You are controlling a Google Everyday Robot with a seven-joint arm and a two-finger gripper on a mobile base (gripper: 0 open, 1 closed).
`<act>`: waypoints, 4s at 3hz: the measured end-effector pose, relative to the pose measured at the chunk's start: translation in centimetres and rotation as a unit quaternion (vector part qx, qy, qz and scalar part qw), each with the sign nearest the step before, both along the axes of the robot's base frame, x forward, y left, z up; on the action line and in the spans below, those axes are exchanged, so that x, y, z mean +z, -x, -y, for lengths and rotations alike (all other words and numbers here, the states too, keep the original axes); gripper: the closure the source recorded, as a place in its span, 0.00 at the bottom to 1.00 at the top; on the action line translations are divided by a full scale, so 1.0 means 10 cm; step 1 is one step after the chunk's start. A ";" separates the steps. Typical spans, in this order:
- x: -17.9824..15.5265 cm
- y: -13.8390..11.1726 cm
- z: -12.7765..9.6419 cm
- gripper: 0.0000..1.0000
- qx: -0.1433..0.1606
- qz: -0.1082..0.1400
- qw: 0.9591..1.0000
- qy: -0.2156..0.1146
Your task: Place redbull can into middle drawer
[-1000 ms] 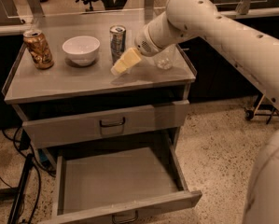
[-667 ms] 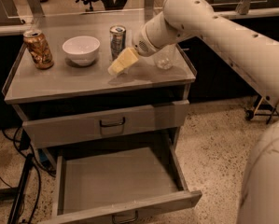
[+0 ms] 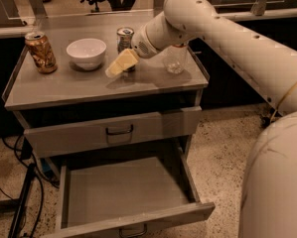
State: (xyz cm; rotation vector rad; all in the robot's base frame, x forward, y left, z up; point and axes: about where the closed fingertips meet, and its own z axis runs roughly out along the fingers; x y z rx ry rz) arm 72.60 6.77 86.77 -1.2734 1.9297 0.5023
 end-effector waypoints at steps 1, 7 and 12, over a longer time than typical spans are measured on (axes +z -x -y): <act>0.05 -0.03 -0.16 0.00 0.010 0.003 1.000 -0.009; 0.19 0.15 -0.19 1.00 0.019 0.017 0.999 -0.020; 0.66 1.31 -0.10 1.00 0.030 0.007 0.998 -0.058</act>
Offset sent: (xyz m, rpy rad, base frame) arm 0.0025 0.0135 0.0043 0.0159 -0.0053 0.0164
